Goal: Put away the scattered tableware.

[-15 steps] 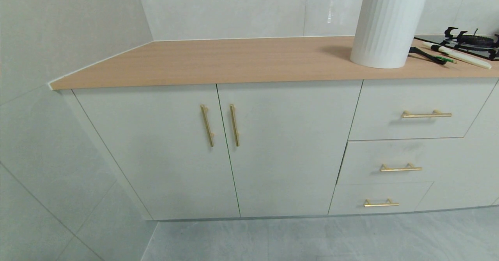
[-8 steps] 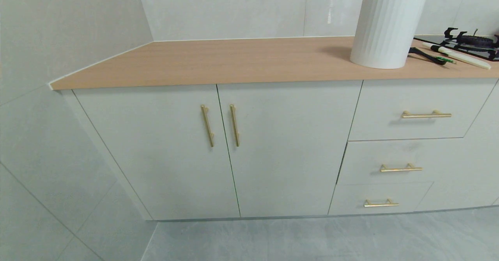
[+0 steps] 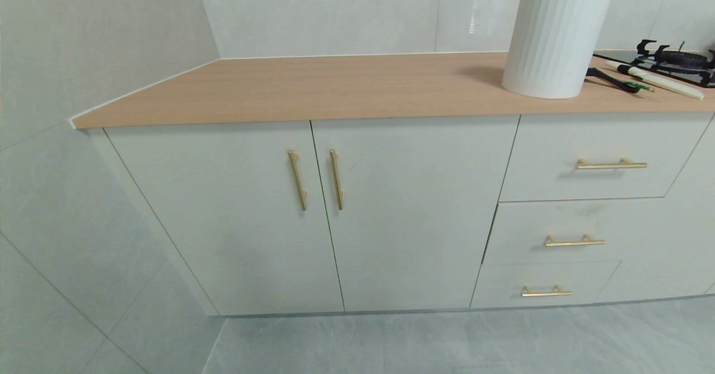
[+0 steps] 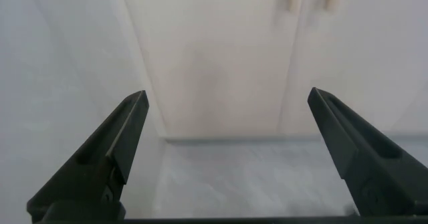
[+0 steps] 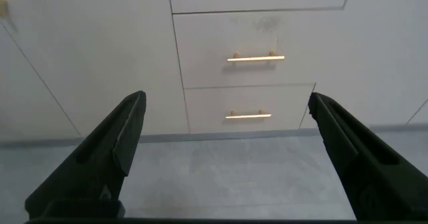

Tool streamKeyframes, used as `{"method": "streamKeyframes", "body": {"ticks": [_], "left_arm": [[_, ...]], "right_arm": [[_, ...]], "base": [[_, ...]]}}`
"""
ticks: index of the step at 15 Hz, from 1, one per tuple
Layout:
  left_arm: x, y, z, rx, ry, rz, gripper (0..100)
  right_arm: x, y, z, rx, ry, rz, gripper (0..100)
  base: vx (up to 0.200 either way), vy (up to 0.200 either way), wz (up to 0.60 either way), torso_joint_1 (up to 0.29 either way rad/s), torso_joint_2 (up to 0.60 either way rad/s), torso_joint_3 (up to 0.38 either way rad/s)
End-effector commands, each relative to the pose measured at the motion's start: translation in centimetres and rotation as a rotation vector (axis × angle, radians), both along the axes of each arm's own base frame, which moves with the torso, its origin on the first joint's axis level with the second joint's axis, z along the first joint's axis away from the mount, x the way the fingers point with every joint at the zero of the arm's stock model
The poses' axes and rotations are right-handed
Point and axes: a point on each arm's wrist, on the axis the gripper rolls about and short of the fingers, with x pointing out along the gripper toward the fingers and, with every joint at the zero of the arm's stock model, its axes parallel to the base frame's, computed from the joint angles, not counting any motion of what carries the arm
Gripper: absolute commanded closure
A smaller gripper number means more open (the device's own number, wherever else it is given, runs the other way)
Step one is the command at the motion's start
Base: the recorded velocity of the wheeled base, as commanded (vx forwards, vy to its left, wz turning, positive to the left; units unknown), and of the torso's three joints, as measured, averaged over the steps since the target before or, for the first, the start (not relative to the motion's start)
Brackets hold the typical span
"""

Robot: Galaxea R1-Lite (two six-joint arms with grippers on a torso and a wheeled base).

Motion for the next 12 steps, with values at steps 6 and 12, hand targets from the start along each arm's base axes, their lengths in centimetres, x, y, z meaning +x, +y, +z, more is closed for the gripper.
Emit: {"method": "streamKeyframes", "body": {"ticks": [6,12], "left_arm": [[-0.02,0.00,-0.06,-0.029,-0.002,-0.003,0],[-0.02,0.00,-0.06,-0.040,-0.002,-0.003,0]], "right_arm": [[0.02,-0.01,-0.10,0.014,0.007,-0.001,0],[0.02,-0.01,-0.09,0.014,0.006,-0.001,0]], "base": [[0.000,0.000,0.00,0.000,0.00,0.000],[0.000,0.000,0.00,0.000,0.00,0.000]]}}
